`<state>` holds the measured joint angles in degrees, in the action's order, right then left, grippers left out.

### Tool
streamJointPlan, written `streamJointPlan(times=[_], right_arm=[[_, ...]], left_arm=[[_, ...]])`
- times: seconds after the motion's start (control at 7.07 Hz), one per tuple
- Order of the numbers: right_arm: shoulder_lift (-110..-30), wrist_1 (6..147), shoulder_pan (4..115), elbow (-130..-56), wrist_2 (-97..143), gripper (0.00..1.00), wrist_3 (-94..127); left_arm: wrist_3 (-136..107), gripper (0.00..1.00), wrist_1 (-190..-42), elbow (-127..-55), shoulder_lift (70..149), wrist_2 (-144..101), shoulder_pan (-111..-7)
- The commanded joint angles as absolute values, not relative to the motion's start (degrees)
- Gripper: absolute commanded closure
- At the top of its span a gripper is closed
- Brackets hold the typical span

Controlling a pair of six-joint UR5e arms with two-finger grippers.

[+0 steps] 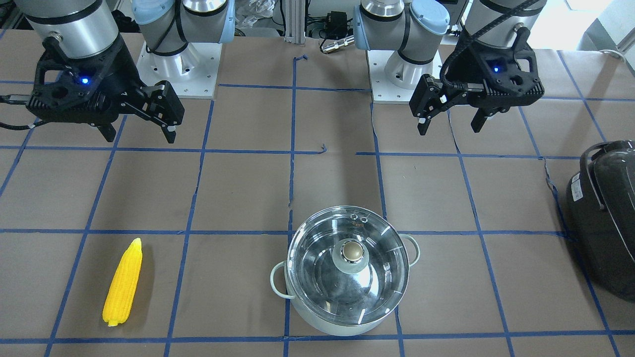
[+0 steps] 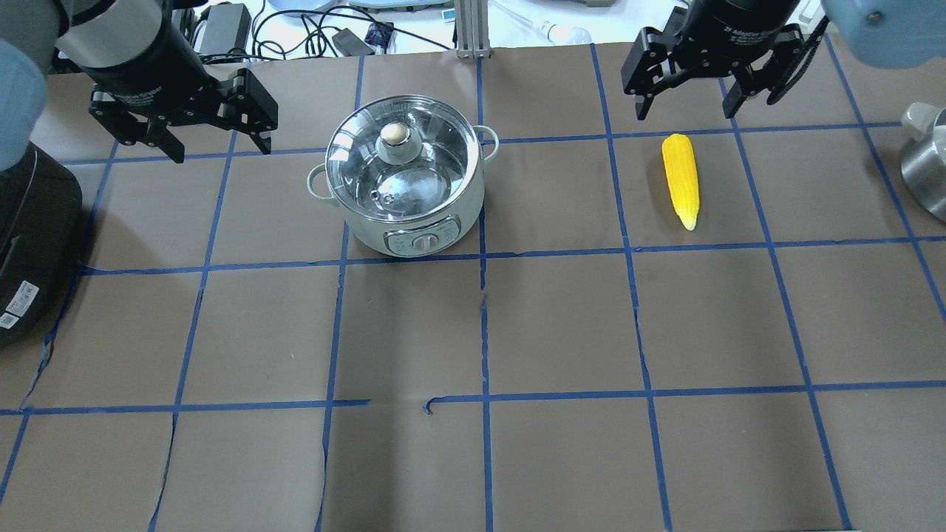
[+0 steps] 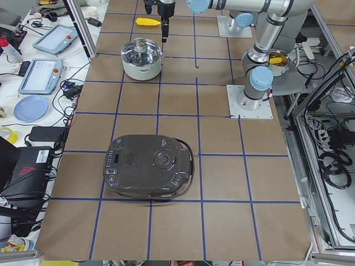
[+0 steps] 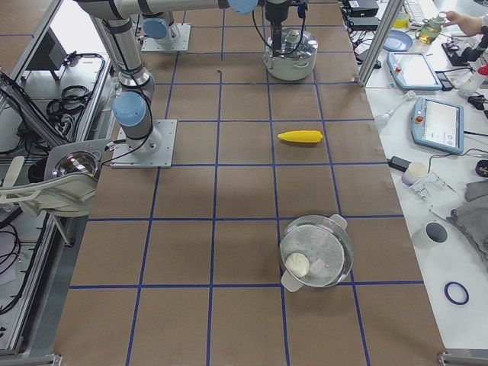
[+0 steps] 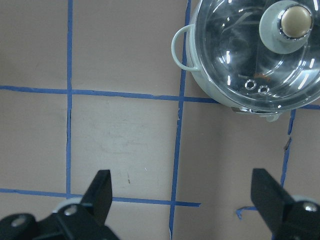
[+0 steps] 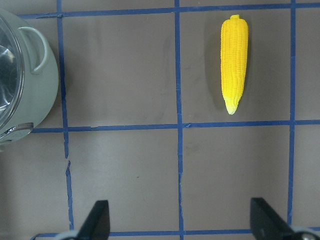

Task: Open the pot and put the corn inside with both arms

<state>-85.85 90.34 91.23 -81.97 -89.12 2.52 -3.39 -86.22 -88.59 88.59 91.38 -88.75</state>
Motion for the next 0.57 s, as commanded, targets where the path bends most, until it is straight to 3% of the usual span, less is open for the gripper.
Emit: streamJointPlan(times=[0.0,0.42], right_arm=[[-85.69,90.61,91.23,-82.00,-89.12,0.00,2.55],[-85.87,95.06,89.21,-84.97,-89.12,0.00,2.29]], left_arm=[[-3.43,0.00,-86.22,-88.59,88.59,91.32,-88.77],[-3.43,0.00,-86.31,-88.59,88.59,91.32,-88.77]])
